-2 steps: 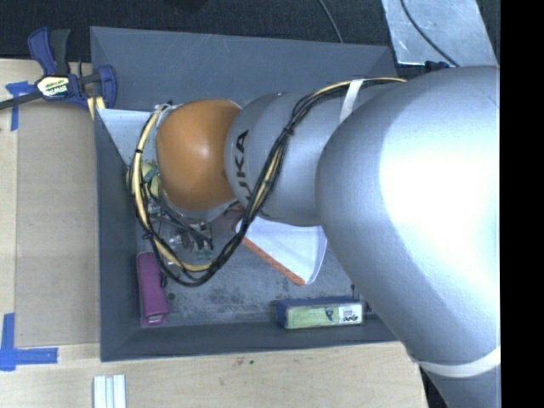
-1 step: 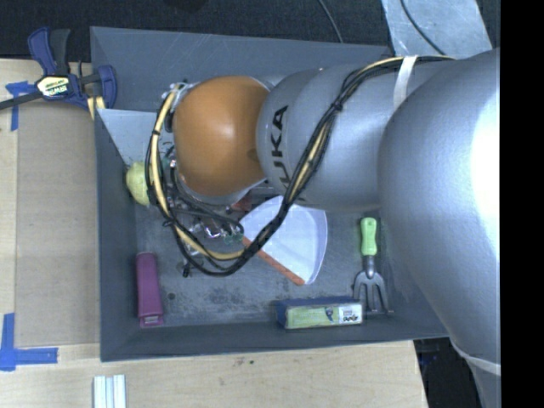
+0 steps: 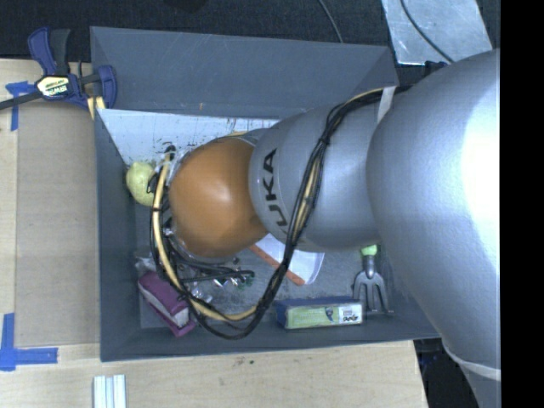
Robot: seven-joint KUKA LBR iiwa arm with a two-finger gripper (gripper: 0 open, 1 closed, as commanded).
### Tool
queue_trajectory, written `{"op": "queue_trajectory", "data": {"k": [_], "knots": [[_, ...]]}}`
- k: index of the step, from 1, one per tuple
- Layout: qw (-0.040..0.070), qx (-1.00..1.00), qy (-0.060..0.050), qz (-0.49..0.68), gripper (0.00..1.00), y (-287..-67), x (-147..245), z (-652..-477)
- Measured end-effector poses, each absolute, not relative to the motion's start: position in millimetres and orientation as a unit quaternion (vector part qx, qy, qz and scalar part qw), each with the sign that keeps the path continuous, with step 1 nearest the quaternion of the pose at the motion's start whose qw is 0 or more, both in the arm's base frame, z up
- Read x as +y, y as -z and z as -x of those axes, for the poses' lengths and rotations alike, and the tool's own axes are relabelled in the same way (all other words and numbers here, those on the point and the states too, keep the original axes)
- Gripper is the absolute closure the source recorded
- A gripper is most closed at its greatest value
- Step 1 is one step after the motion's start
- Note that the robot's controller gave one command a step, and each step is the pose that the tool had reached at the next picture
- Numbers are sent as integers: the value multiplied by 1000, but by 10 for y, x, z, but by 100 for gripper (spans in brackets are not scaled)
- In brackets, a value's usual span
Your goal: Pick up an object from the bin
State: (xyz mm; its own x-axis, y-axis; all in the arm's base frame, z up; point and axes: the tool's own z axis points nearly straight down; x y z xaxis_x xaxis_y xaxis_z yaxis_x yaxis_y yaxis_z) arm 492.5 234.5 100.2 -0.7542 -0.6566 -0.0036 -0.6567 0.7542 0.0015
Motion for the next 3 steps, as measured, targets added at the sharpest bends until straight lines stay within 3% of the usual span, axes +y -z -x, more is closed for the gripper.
{"op": "queue_trajectory", "data": {"k": [1, 2, 3], "knots": [[6, 905, 6, 425, 0, -754, 2329, -5403], [10, 691, 7, 723, 100, -783, 2371, -5640], [9, 691, 7, 723, 100, -784, 2373, -5638]]}}
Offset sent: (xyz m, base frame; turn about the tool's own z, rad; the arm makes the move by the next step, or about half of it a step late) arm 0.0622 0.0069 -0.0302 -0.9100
